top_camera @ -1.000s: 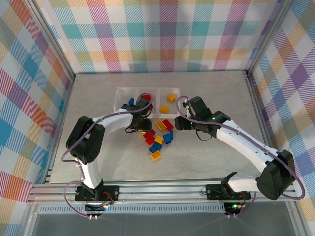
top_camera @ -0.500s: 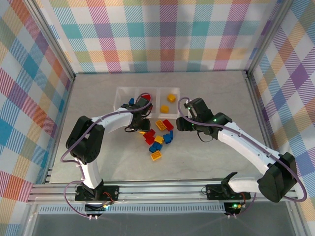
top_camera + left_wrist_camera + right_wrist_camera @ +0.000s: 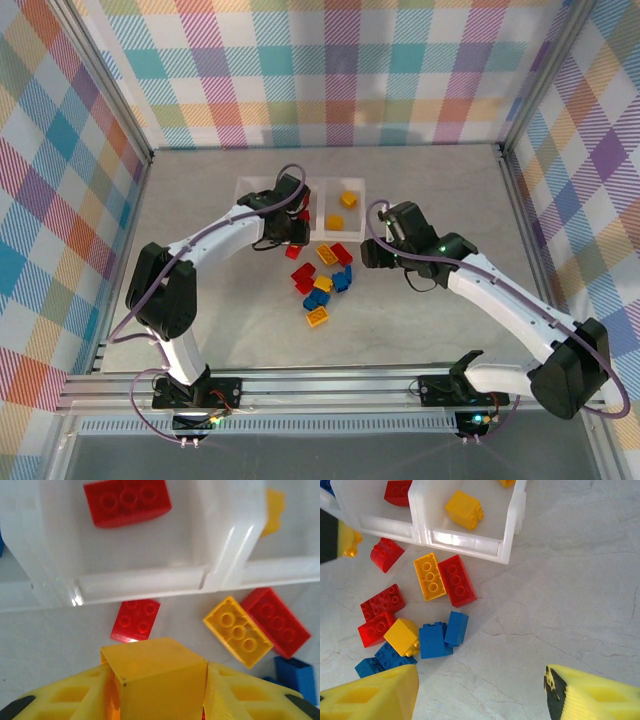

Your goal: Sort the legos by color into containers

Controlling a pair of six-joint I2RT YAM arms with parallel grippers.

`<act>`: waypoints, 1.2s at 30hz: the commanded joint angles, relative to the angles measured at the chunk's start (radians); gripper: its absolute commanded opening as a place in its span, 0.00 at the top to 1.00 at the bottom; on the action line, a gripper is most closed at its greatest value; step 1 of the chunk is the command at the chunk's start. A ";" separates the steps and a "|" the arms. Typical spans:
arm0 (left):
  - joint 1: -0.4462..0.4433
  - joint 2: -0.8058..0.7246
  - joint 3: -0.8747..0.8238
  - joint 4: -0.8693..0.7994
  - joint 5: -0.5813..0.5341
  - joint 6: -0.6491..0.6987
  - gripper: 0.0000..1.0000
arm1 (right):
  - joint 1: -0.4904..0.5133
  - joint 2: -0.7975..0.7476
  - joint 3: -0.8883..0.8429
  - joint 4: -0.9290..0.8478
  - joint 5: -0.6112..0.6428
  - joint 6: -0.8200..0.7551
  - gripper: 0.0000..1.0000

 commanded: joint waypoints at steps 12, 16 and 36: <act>-0.015 0.235 0.369 0.105 0.099 -0.062 0.57 | 0.006 -0.102 -0.023 -0.059 0.035 0.031 0.32; -0.018 0.347 0.487 0.102 0.109 -0.078 0.57 | 0.005 -0.135 -0.020 -0.085 0.036 0.035 0.32; -0.021 0.359 0.505 0.139 0.105 -0.070 0.39 | 0.007 -0.111 -0.069 -0.069 -0.032 0.046 0.30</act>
